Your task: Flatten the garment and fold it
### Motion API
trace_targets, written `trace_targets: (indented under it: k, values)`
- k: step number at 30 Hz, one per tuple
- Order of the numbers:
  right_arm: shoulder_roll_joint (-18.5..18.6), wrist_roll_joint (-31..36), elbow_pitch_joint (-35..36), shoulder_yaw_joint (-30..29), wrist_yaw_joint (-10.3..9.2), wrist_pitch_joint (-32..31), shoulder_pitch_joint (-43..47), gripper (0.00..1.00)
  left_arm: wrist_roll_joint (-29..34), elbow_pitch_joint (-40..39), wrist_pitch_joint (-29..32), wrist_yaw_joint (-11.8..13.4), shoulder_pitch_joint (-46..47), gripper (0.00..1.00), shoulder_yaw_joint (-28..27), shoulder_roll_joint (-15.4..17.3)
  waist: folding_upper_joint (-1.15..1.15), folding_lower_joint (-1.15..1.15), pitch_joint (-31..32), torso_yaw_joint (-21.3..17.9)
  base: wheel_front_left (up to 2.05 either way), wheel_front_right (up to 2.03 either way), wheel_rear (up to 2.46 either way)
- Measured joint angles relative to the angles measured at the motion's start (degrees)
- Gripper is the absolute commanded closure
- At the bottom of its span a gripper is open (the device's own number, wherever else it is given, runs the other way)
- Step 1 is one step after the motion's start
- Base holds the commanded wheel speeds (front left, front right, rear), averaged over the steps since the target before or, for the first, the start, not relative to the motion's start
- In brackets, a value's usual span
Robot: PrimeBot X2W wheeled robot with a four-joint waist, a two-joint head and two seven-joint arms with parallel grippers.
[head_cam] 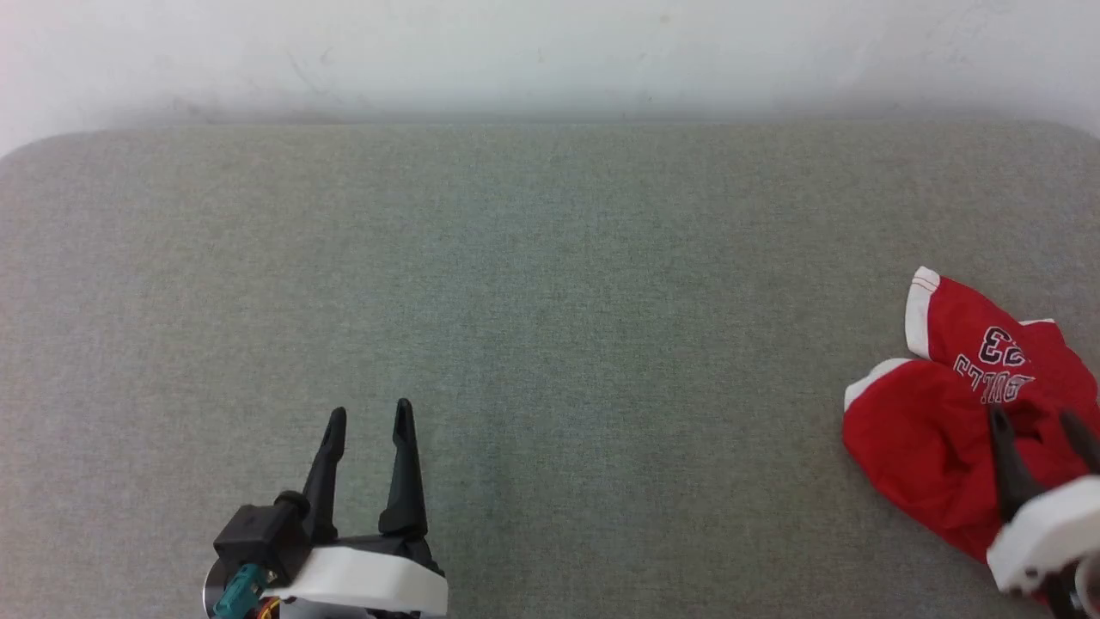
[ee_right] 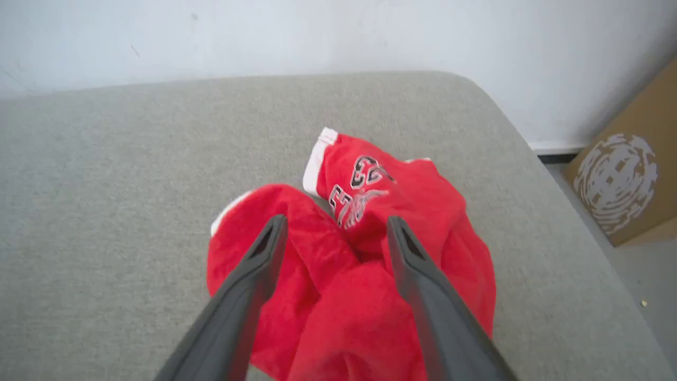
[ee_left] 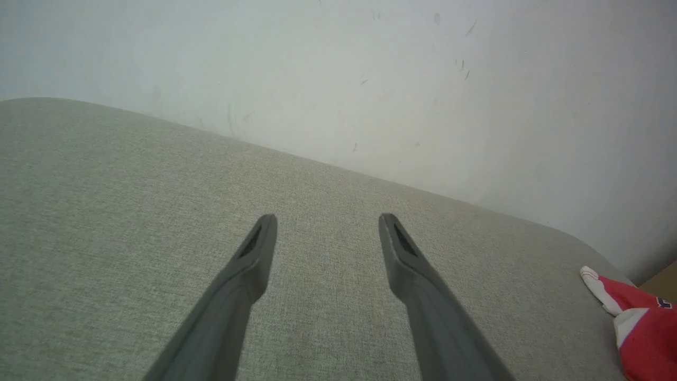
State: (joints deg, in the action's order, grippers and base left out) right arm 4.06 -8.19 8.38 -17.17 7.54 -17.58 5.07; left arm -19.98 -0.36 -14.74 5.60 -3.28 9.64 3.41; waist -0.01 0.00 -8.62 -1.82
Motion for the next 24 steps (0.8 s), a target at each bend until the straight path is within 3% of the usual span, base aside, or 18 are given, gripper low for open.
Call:
trace_targets:
  k: [6, 11, 17, 18, 19, 20, 21, 22, 24]
  values:
    - [5.38, 0.04, 2.64, 7.55, 0.0, -5.9, -5.51, 0.0, -0.21, 0.07, 0.0, -0.09, 0.02, 0.0, 0.65, -0.12, 0.0, 0.0, 0.23, 1.34, 0.0, 0.0, 0.0]
    - [8.62, 1.34, -2.63, 9.59, 0.01, -15.82, -6.61, 0.0, -0.46, 0.2, 0.0, -0.1, 0.27, 0.0, 1.52, -0.22, 0.0, 0.0, -0.67, 3.12, 0.0, 0.0, 0.0]
    - [11.26, 3.16, -8.03, 10.39, 0.01, -18.15, -8.85, 0.0, -0.69, 0.55, 0.0, -0.1, 1.58, 0.0, 1.82, -0.26, 0.0, 0.01, -2.45, 5.63, 0.0, 0.0, 0.0]
    - [11.52, 3.08, -9.32, 11.16, 0.01, -18.2, -9.0, 0.08, -0.69, 0.66, 0.0, -0.1, 1.59, 0.0, 1.85, -0.27, 0.0, 0.01, -2.73, 6.03, 0.0, 0.0, 0.0]
    - [11.87, 2.92, -10.6, 12.01, 0.01, -18.2, -9.06, 0.08, -0.69, 0.76, 0.0, -0.1, 1.59, 0.0, 1.83, -0.26, 0.0, 0.01, -2.98, 6.41, 0.0, 0.0, 0.0]
    - [11.99, 2.82, -11.84, 12.46, 0.01, -18.19, -9.13, 0.42, -0.7, 0.79, 0.0, -0.1, 1.6, 0.0, 1.87, -0.26, 0.0, 0.01, -3.2, 6.79, 0.0, 0.0, 0.0]
    - [12.14, 2.82, -12.98, 12.96, 0.01, -18.16, -9.24, 0.63, -0.7, 0.85, 0.0, -0.1, 1.62, 0.0, 1.9, -0.27, 0.0, 0.01, -3.37, 7.13, 0.0, 0.0, 0.0]
    - [12.38, 2.81, -13.82, 13.57, 0.0, -17.94, -9.41, 0.96, -0.77, 0.92, 0.0, -0.1, 1.62, 0.0, 1.92, -0.27, 0.0, 0.01, -3.49, 7.45, 0.0, 0.0, 0.0]
    - [12.63, 2.56, -15.15, 13.82, 0.0, -16.61, -10.03, 1.0, -1.07, 1.09, 0.0, -0.09, 1.63, 0.0, 2.0, -0.27, 0.0, 0.01, -3.52, 8.0, 0.0, 0.0, 0.0]
